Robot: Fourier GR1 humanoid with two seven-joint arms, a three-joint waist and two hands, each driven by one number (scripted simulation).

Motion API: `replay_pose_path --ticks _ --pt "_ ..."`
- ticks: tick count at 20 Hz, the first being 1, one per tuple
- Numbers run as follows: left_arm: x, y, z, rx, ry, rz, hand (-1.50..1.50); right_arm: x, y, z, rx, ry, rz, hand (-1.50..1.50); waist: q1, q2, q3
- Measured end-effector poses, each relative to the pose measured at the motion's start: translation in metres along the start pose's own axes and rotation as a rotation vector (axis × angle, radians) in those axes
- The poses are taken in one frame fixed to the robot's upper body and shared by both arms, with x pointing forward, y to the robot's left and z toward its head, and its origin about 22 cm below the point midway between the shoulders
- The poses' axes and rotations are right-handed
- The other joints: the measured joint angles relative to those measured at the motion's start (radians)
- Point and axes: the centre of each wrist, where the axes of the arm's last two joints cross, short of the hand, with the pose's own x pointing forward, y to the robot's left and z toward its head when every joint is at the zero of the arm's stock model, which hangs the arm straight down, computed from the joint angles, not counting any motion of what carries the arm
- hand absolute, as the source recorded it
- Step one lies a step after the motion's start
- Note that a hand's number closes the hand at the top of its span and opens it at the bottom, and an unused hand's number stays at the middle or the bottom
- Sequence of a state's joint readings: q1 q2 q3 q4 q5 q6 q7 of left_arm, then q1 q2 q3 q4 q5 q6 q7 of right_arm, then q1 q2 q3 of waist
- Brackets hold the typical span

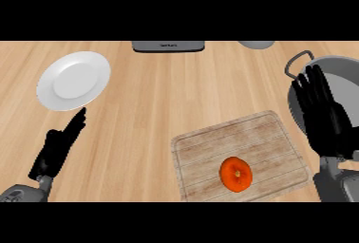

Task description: Pick the squash from the cutting board and place it in the pot

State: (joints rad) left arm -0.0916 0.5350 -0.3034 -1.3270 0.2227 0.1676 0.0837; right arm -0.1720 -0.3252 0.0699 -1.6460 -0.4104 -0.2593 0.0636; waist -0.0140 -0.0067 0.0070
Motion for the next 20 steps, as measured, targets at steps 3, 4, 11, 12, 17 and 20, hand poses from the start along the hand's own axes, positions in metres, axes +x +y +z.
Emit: replay_pose_path --ticks 3,4,11,12,17,20 --pt "0.009 -0.001 -0.001 0.05 -0.065 0.055 0.0 0.011 -0.009 0.018 -0.033 -0.145 0.109 1.5 -0.013 -0.008 -0.004" --pt "0.012 -0.002 -0.001 0.072 -0.092 0.081 0.0 0.02 -0.013 0.021 -0.047 -0.222 0.162 1.5 -0.023 -0.016 -0.007" --pt "0.025 -0.008 0.003 0.217 -0.235 0.253 0.0 0.029 -0.073 0.061 -0.439 -0.412 0.585 -1.5 -0.125 -0.045 -0.016" --pt "0.027 -0.011 0.003 0.226 -0.25 0.272 0.0 0.026 -0.07 0.071 -0.463 -0.447 0.61 -1.5 -0.127 -0.043 -0.015" --pt "0.027 -0.028 0.01 0.239 -0.314 0.323 0.0 0.015 -0.032 0.123 -0.524 -0.623 0.685 -1.5 -0.1 -0.03 -0.012" --pt "0.027 -0.039 0.014 0.233 -0.339 0.338 0.0 0.007 -0.01 0.158 -0.531 -0.65 0.746 -1.5 -0.081 -0.021 -0.012"
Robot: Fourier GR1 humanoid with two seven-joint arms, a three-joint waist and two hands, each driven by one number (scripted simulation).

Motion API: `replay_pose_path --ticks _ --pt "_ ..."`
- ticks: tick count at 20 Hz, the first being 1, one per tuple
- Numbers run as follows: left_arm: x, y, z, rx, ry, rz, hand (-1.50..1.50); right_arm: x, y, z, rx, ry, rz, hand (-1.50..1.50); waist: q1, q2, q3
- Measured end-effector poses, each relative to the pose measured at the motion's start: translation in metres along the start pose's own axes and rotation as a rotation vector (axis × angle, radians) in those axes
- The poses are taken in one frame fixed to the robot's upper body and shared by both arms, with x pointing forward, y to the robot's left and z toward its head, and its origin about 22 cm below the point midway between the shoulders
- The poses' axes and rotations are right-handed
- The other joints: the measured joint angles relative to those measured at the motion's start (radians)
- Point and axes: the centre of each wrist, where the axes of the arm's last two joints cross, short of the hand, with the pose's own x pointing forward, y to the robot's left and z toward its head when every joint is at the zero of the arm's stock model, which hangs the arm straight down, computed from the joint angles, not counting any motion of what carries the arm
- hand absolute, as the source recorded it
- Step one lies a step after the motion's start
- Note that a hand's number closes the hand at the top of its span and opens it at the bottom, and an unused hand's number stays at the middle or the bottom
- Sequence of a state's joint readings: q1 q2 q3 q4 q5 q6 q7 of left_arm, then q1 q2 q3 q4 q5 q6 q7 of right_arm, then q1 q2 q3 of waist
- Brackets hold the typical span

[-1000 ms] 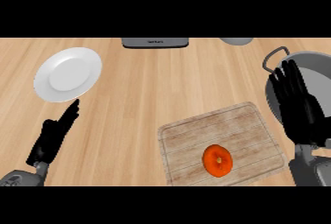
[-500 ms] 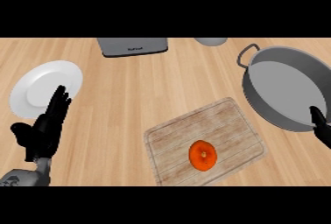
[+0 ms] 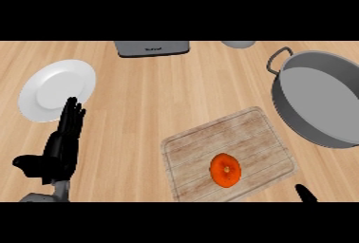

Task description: Pick the squash from the cutting board and place it in the pot

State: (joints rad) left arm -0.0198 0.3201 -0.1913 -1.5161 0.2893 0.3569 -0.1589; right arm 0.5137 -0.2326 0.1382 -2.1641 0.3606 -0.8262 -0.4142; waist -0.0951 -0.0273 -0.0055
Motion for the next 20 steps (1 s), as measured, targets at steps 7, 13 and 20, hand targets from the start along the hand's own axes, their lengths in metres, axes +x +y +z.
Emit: replay_pose_path --ticks 7,13,20 --pt "0.006 -0.015 0.006 -0.03 -0.05 0.015 0.0 0.032 -0.025 0.081 0.208 0.175 0.23 -1.5 0.041 0.026 -0.002" --pt "0.01 -0.022 0.008 -0.07 -0.074 0.024 0.0 0.064 -0.037 0.119 0.382 0.372 0.394 -1.5 0.083 0.046 -0.003" --pt "0.01 -0.034 0.01 -0.096 -0.076 0.033 0.0 0.091 -0.016 0.116 0.459 0.478 0.457 -1.5 0.108 0.049 0.0"
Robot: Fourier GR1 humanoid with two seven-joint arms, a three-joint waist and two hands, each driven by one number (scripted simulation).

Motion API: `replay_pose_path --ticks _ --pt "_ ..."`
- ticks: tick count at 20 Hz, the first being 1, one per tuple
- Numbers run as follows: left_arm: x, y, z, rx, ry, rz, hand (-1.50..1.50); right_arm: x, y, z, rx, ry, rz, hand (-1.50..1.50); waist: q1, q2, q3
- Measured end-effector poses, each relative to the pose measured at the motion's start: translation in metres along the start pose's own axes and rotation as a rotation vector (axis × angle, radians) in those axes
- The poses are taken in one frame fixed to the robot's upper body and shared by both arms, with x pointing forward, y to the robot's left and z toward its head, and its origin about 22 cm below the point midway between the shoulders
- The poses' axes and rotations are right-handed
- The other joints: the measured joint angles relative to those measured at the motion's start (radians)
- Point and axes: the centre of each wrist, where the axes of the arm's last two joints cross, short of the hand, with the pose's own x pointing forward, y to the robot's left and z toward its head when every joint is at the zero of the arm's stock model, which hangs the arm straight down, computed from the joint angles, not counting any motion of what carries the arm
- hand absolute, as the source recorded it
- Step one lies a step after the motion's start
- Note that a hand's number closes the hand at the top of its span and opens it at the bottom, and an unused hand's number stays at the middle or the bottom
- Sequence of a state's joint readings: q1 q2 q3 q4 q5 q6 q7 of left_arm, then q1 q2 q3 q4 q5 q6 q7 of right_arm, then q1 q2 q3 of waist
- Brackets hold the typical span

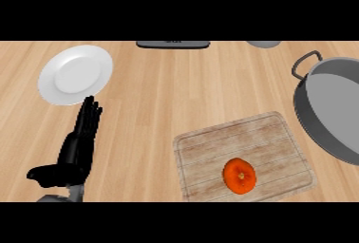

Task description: Pick the squash from the cutting board and place it in the pot

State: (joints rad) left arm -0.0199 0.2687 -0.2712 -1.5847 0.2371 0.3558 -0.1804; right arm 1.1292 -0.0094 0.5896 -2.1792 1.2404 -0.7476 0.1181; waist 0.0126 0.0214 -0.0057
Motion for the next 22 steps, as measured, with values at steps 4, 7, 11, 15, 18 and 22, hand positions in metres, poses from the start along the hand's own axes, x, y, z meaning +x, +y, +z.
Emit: replay_pose_path --ticks 4,7,11,15,18,22 --pt "0.001 -0.004 0.0 0.001 0.001 -0.005 0.0 0.014 0.007 -0.004 0.061 0.064 0.056 -1.5 0.001 -0.003 0.001" --pt "0.005 -0.004 -0.006 0.004 -0.001 -0.002 0.0 0.026 0.016 -0.009 0.099 0.114 0.097 -1.5 -0.001 -0.006 0.002" --pt "0.005 -0.001 -0.004 0.004 0.006 0.004 0.0 0.044 0.038 -0.023 0.139 0.15 0.118 -1.5 -0.001 -0.012 0.004" --pt "-0.006 -0.002 0.003 0.009 0.006 -0.002 0.0 0.061 0.062 -0.039 0.157 0.149 0.135 -1.5 -0.004 -0.016 0.005" --pt "-0.004 -0.005 -0.004 0.008 0.011 -0.003 0.0 0.067 0.077 -0.049 0.164 0.139 0.155 -1.5 -0.009 -0.018 0.005" --pt "-0.002 -0.004 -0.007 0.008 0.022 -0.005 0.0 0.071 0.091 -0.06 0.171 0.134 0.171 -1.5 -0.011 -0.02 0.005"
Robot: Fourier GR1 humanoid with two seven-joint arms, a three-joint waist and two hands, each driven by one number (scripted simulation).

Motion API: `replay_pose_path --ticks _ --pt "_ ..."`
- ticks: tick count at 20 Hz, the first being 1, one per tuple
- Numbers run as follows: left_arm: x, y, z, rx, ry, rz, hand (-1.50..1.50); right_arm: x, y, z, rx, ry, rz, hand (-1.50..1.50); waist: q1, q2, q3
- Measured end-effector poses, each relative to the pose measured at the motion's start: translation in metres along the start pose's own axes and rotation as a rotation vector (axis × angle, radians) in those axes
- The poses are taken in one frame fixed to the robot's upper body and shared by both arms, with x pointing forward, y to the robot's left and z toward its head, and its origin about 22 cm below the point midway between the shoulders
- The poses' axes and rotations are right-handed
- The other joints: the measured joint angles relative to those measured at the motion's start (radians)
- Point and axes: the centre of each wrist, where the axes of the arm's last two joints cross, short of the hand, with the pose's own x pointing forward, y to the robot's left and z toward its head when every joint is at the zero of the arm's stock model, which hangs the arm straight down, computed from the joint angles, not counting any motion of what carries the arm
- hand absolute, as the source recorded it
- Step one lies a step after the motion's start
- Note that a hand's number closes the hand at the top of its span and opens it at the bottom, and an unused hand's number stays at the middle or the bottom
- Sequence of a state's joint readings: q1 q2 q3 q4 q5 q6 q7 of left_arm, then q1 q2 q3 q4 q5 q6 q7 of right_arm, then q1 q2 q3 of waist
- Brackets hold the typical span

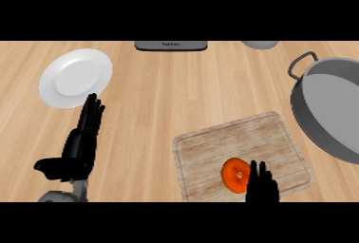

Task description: Pick the squash from the cutting board and place it in the pot

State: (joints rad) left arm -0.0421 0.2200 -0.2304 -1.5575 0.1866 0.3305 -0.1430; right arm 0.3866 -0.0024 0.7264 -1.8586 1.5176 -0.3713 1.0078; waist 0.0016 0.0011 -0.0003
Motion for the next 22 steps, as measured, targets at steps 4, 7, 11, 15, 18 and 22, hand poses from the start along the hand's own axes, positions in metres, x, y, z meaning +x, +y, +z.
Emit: replay_pose_path --ticks 4,7,11,15,18,22 --pt "-0.003 0.002 0.006 0.002 0.003 0.009 0.0 0.005 0.005 -0.012 0.006 -0.006 0.002 -1.5 -0.001 -0.002 -0.001" --pt "-0.007 0.008 0.007 0.008 -0.002 0.009 0.0 0.005 0.011 -0.014 0.016 -0.01 0.005 -1.5 -0.002 -0.004 -0.003" --pt "-0.004 0.009 0.01 0.006 -0.004 0.006 0.0 0.005 0.011 -0.025 -0.02 -0.024 0.021 1.5 -0.001 -0.005 -0.002" --pt "-0.001 0.005 0.002 0.005 -0.005 0.003 0.0 0.004 0.013 -0.031 -0.095 -0.063 0.044 1.5 -0.003 -0.007 -0.002" --pt "0.001 0.002 -0.003 0.0 -0.001 0.002 0.0 0.004 0.015 -0.035 -0.128 -0.081 0.053 1.5 -0.003 -0.008 -0.003" --pt "-0.005 0.006 0.004 0.007 0.0 0.002 0.0 0.008 0.017 -0.031 -0.164 -0.103 0.061 1.5 -0.004 -0.009 -0.003"
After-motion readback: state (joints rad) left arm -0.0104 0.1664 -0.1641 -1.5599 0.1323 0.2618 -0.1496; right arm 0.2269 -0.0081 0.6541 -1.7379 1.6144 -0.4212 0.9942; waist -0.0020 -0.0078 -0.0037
